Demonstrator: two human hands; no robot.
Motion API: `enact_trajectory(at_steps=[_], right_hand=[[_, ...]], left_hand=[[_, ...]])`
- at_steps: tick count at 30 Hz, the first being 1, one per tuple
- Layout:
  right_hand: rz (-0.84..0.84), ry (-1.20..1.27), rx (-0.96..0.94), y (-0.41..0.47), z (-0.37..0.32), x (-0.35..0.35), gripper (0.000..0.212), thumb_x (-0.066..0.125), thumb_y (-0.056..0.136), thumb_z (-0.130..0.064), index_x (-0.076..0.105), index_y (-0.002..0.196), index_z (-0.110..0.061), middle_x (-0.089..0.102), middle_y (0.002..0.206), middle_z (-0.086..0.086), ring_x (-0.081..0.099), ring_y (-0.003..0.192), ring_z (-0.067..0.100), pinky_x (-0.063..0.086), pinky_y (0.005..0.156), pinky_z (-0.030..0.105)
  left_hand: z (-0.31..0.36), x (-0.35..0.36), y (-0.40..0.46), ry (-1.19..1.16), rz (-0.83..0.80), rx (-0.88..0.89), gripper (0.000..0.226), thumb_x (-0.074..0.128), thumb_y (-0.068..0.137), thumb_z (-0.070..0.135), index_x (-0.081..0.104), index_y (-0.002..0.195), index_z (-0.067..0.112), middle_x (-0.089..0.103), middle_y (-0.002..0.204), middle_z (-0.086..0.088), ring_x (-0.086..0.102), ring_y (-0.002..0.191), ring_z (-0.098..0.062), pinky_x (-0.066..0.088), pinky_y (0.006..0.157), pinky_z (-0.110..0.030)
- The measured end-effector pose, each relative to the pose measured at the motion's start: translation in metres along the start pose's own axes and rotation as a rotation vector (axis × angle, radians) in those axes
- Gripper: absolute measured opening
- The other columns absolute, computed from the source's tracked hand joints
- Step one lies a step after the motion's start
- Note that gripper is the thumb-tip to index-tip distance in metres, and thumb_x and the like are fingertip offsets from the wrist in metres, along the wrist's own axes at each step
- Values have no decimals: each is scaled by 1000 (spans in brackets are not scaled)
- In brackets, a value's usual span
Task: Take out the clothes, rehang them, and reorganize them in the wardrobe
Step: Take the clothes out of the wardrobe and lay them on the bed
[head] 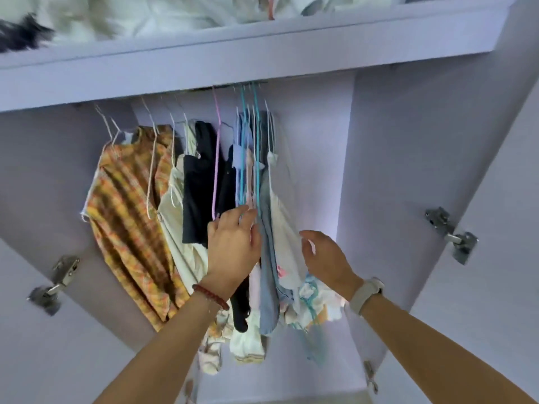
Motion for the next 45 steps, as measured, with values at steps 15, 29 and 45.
enact_trajectory(at_steps=[15,29,45], right_hand=[[269,-5,-69,144,-28,-32,42,49,91,-15,43,131,-10,54,112,11,50,79,16,37,73,24],[478,-324,103,162,-46,-89,29,32,98,-20,51,96,2,62,88,24,55,82,43,31,61,34],[470,-623,187,-139,-5,-142,30,42,89,-21,65,89,-2,59,45,8,55,38,30,42,40,24]], left_hand=[[-32,45,91,160,-28,87,46,34,88,34,54,129,25,50,137,-8,50,122,-27,33,99,-54],[-48,50,90,-25,-61,112,49,28,91,36,50,132,23,40,144,-8,44,128,-26,24,106,-52],[100,77,39,-583,-212,408,47,51,90,12,41,135,2,40,141,-18,36,130,-37,28,106,-49]])
Point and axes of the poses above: each hand's wrist, its own y-axis towards the middle knuckle, its own x-axis out of the palm, z = x × y, the point moved 10 cm from there along y, towards the middle knuckle
